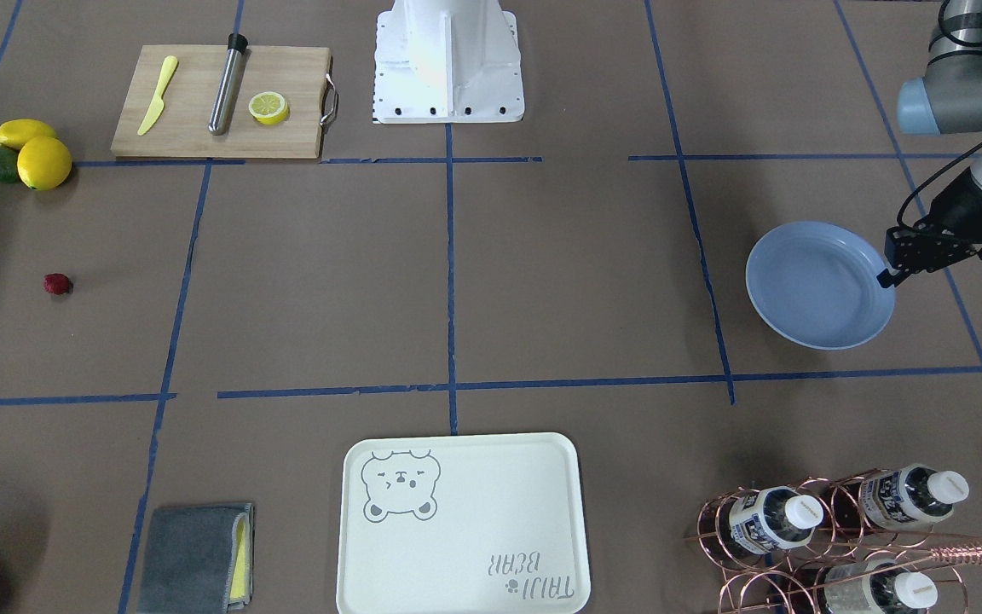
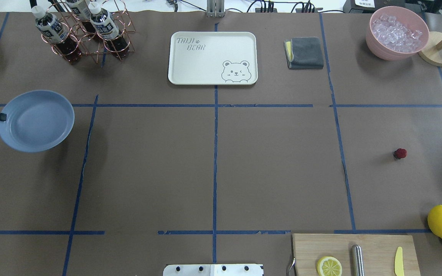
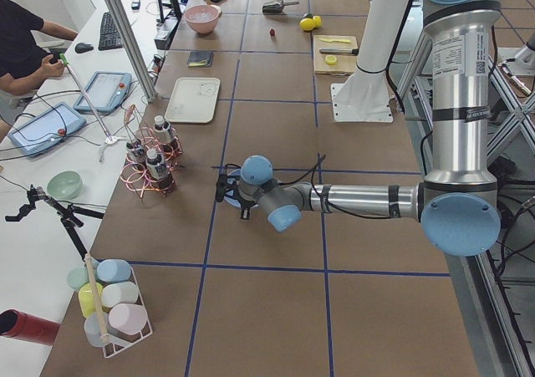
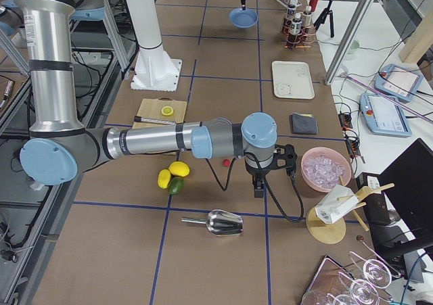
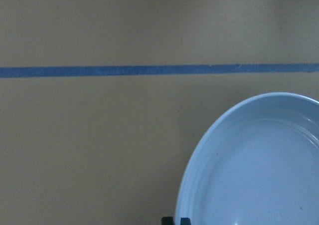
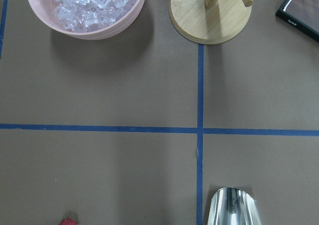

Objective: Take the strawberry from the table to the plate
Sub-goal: 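Lift the blue plate with the left gripper and carry it to table center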

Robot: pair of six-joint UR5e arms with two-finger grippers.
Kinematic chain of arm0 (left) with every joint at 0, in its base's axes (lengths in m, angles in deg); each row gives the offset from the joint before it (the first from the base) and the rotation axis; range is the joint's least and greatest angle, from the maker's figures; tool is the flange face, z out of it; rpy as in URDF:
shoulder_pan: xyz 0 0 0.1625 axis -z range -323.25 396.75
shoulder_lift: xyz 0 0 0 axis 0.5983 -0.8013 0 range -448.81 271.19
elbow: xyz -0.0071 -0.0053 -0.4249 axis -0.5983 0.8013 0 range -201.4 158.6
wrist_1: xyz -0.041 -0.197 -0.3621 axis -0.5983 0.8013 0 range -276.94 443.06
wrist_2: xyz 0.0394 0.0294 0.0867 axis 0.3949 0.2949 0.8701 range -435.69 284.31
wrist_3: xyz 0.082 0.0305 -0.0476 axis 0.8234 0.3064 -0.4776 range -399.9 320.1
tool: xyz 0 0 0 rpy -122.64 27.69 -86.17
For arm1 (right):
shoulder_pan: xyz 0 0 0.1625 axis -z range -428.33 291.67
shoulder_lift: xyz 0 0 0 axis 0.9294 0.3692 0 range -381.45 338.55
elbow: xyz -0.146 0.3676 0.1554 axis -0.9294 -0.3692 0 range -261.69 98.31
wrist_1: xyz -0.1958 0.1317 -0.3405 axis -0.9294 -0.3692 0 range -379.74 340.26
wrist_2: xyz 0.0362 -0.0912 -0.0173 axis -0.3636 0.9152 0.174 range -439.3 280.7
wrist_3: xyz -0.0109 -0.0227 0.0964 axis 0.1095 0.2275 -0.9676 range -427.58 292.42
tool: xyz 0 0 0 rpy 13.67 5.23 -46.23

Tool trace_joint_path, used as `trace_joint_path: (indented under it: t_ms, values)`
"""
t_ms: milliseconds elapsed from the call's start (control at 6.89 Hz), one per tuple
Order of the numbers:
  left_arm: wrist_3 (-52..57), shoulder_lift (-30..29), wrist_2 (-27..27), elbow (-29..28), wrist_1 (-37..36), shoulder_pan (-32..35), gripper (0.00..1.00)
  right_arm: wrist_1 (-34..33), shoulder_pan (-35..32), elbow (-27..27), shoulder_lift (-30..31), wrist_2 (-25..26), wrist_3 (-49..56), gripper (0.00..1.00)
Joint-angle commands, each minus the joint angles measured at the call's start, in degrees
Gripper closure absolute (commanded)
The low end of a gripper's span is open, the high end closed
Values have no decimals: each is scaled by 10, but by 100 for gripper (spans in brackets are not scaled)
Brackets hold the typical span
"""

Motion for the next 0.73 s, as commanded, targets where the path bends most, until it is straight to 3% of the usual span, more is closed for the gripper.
trace_joint_path:
  t_ms: [0,145,290,435,581]
  values:
    - [-89,-98,2,38,-104,8,100,9,5,-1,-2,1,1,0]
    - [-199,-131,11,49,-102,-17,100,8,8,-2,-2,1,2,0]
    - [-300,-133,54,94,-102,-92,100,8,8,-1,-2,0,6,0]
    - [-408,-150,104,113,-102,-179,100,8,8,-1,-2,-2,9,0]
    - [-514,-192,191,106,-102,-284,100,8,12,0,-2,-1,5,0]
